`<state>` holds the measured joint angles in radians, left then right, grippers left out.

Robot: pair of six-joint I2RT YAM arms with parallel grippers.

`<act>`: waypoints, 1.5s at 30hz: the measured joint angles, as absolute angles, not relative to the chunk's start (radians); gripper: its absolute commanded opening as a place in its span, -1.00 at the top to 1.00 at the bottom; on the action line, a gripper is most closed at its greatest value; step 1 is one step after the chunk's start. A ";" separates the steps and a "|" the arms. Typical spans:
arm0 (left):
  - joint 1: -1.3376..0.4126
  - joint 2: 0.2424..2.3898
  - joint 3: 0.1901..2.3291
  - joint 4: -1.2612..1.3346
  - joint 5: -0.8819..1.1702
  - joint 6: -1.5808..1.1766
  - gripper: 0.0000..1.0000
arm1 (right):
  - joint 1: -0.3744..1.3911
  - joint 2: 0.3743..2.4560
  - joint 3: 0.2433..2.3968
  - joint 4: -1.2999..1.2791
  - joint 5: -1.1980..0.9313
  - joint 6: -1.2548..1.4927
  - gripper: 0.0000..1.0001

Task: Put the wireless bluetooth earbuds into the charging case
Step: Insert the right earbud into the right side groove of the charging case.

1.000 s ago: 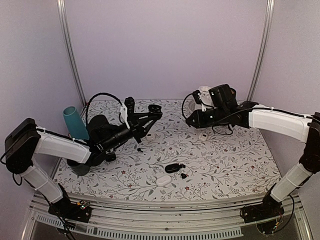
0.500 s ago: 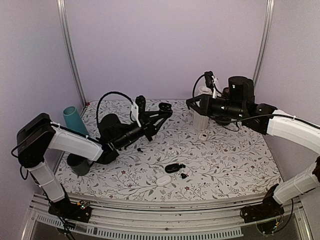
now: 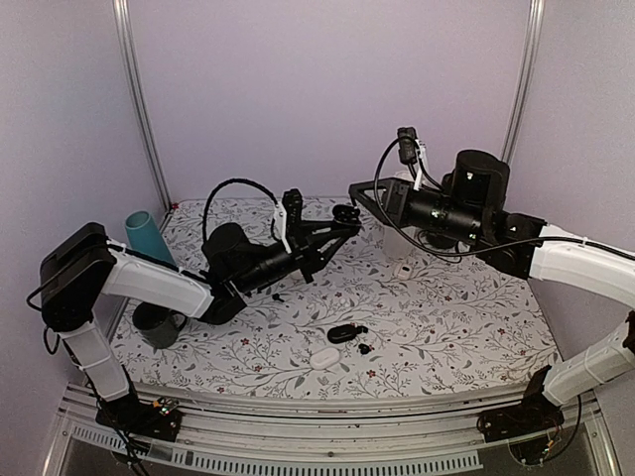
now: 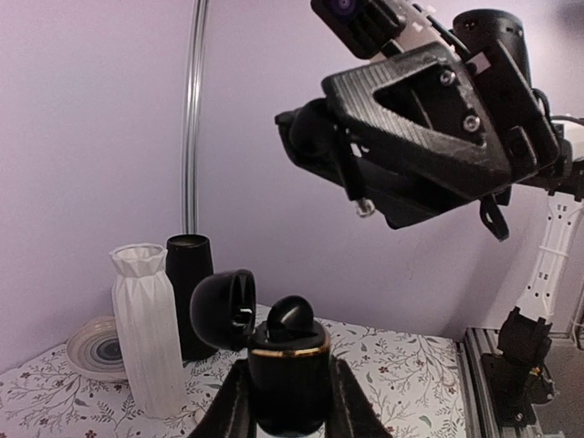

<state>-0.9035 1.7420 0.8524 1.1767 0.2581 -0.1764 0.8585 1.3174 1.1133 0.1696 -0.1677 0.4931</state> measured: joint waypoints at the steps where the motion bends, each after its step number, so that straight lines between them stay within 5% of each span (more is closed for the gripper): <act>1: -0.905 1.742 0.853 1.176 0.261 -0.176 1.00 | 0.863 1.318 1.113 0.176 -0.168 0.491 0.88; 45: -0.923 1.744 0.888 1.162 0.351 -0.141 1.00 | 0.903 1.348 1.034 0.324 -0.154 0.451 0.87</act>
<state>-0.9230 1.7435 0.8875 1.1618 0.3508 -0.1406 0.9031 1.3476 1.0344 0.3241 -0.1543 0.4515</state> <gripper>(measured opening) 0.218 0.132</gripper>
